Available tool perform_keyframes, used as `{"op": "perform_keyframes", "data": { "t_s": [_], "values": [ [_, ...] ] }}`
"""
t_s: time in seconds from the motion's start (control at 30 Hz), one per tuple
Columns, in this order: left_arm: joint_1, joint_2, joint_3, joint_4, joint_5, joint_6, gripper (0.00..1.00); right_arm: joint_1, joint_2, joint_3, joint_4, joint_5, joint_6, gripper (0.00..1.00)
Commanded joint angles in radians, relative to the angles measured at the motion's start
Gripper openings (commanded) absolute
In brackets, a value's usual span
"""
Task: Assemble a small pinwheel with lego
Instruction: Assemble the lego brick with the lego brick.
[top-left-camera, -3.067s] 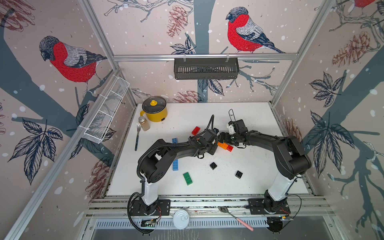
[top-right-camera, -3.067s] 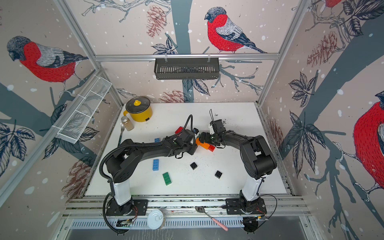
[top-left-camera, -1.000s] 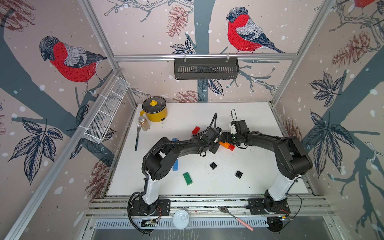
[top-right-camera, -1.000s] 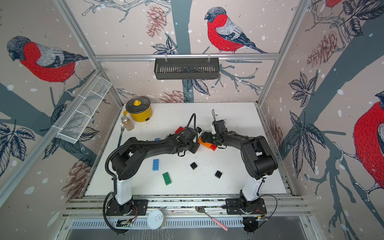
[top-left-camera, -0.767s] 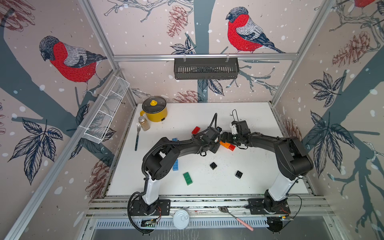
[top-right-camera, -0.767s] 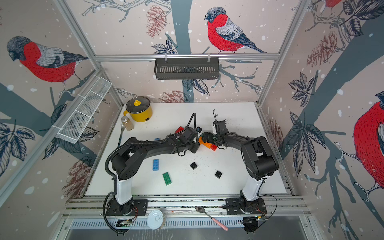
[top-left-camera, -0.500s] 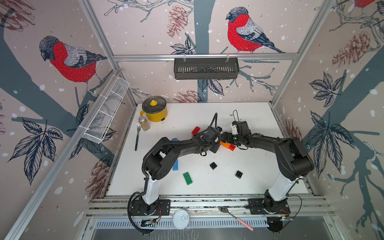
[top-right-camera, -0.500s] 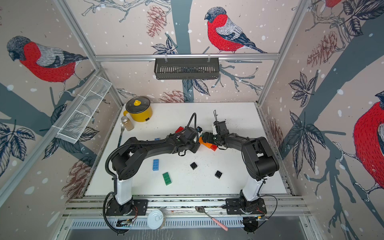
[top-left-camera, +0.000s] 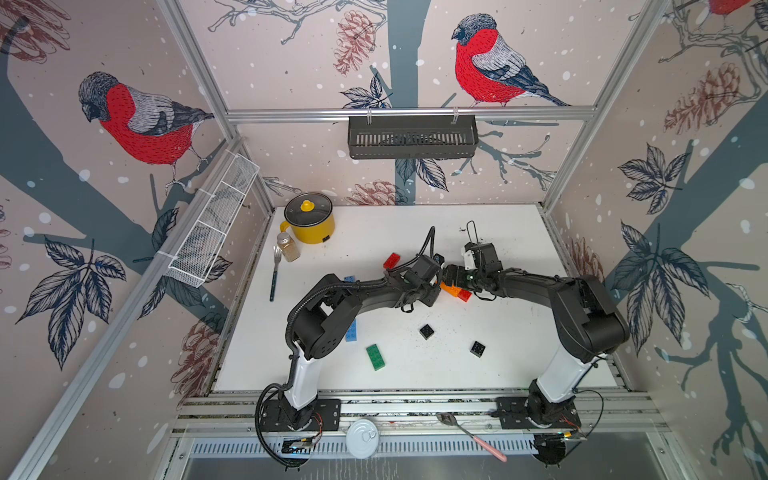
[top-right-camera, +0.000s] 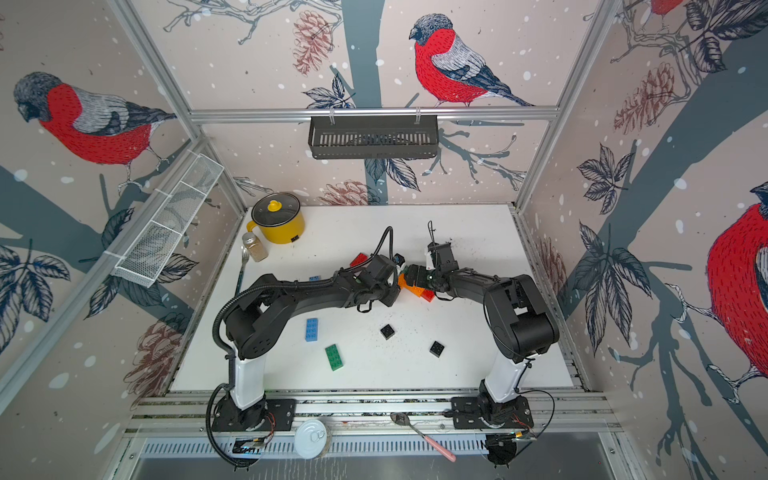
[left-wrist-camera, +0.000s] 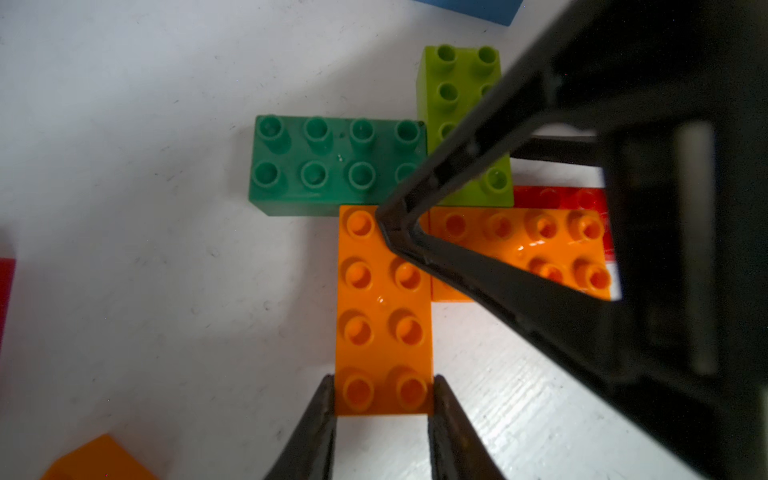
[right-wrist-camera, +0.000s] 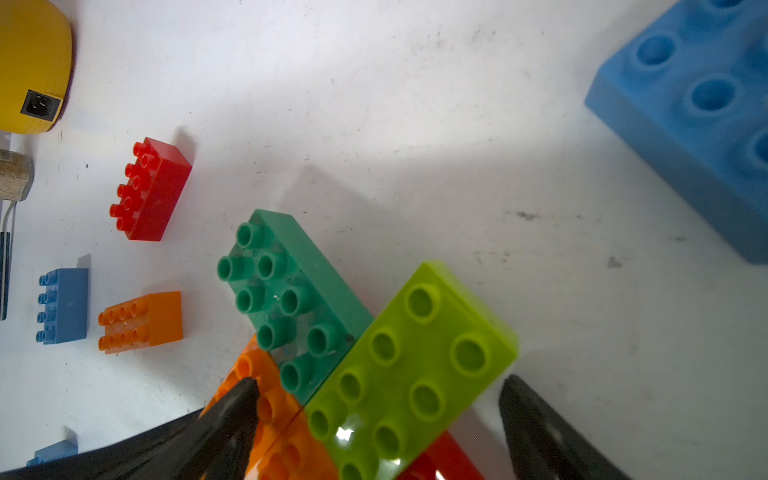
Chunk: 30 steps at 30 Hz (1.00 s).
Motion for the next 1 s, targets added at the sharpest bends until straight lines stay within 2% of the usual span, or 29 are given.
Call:
{"op": "perform_keyframes", "data": {
  "t_s": [0.0, 0.33, 0.67, 0.77, 0.97],
  "values": [
    [0.002, 0.000, 0.002, -0.030, -0.051, 0.002, 0.20, -0.006, 0.010, -0.013, -0.242, 0.102, 0.036, 0.91],
    [0.002, -0.060, -0.032, 0.003, -0.034, -0.004, 0.53, -0.007, -0.012, 0.049, -0.269, 0.044, 0.031, 0.92],
    [0.019, -0.211, -0.172, 0.117, 0.029, -0.067, 0.82, -0.010, -0.046, 0.114, -0.304, -0.019, 0.020, 0.97],
    [0.026, -0.295, -0.238, 0.171, 0.041, -0.103, 0.98, -0.015, -0.074, 0.138, -0.321, -0.020, 0.016, 1.00],
    [0.029, -0.432, -0.320, 0.199, 0.080, -0.143, 0.98, -0.032, -0.165, 0.153, -0.362, -0.029, 0.021, 0.99]
  ]
}}
